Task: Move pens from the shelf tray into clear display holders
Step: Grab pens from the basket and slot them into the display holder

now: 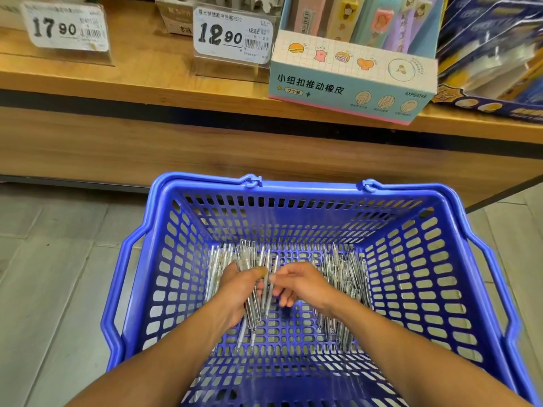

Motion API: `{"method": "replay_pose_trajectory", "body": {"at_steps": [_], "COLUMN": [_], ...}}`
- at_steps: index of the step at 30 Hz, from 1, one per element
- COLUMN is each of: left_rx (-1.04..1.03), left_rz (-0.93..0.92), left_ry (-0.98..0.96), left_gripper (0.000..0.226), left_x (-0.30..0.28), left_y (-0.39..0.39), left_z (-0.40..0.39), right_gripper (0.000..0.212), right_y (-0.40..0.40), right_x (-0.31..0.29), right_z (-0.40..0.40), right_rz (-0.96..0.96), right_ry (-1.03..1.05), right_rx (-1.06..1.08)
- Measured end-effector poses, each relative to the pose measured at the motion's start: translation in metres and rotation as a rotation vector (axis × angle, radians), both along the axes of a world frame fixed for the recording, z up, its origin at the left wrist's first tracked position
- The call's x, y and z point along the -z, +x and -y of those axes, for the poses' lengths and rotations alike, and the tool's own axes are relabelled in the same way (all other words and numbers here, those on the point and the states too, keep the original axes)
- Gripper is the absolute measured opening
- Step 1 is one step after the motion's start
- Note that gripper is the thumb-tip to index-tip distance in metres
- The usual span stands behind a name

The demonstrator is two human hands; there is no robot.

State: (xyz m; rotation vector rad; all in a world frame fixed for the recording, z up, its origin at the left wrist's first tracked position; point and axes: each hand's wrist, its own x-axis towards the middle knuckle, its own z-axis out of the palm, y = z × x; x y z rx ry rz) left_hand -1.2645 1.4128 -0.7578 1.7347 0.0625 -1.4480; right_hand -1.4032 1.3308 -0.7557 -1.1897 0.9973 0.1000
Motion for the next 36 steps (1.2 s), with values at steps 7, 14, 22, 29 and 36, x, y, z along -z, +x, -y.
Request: {"method": "replay_pose_trajectory", "body": {"at_steps": [7,14,22,29,36], "left_rx": [0.017,0.011,0.042,0.019,-0.012], "left_rz": [-0.02,-0.023,-0.017,-0.04,-0.048], "left_ry": [0.007,-0.011,-0.036,-0.091,-0.116], "left_gripper": [0.047,0.073,0.077,0.102,0.109], "left_x": [0.005,0.007,0.007,-0.002,0.005], "left_y": [0.002,0.0,-0.002,-0.003,0.0], "left_z": [0.0,0.0,-0.001,0.001,-0.002], "right_gripper": [0.02,0.017,0.029,0.01,0.018], "right_y": [-0.04,-0.027,-0.027,-0.004,0.008], "right_x": [0.035,0.041,0.043,0.013,0.008], "right_z": [0.014,0.003,0.004,-0.008,-0.022], "right_rz": [-0.738,-0.859,-0.698,-0.018,0.135], "right_ry": [-0.592,-0.662,-0.49,-0.024,-0.091], "right_rx": [-0.118,-0.362,-0.196,-0.024,-0.068]}}
